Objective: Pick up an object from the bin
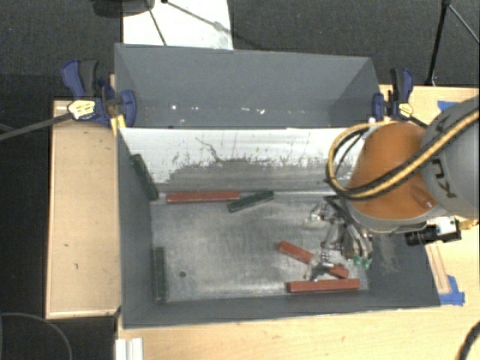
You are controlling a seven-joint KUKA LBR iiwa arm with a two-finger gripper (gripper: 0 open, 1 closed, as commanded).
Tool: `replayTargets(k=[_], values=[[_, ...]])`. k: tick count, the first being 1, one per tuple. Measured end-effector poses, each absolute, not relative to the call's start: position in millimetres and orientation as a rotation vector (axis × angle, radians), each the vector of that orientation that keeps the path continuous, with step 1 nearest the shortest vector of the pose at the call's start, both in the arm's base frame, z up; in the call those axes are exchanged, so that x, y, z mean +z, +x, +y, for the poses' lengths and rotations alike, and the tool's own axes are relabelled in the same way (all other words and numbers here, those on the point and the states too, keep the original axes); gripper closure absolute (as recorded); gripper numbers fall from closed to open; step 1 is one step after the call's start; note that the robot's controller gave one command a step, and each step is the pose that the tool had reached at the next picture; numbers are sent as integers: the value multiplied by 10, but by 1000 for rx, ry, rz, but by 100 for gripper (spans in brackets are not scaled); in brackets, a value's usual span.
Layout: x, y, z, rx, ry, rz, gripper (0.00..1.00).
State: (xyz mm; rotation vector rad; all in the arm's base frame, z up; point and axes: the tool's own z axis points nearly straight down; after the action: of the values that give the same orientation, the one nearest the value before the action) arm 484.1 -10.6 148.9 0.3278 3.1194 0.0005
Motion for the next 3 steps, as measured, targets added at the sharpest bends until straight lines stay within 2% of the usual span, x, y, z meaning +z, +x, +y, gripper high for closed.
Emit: replayTargets(k=[1,2,3], values=[[899,4910,-98,3,712,3056,0],[758,4873,-84,1,401,3091,100],[757,4873,-84,1,400,3091,100]])
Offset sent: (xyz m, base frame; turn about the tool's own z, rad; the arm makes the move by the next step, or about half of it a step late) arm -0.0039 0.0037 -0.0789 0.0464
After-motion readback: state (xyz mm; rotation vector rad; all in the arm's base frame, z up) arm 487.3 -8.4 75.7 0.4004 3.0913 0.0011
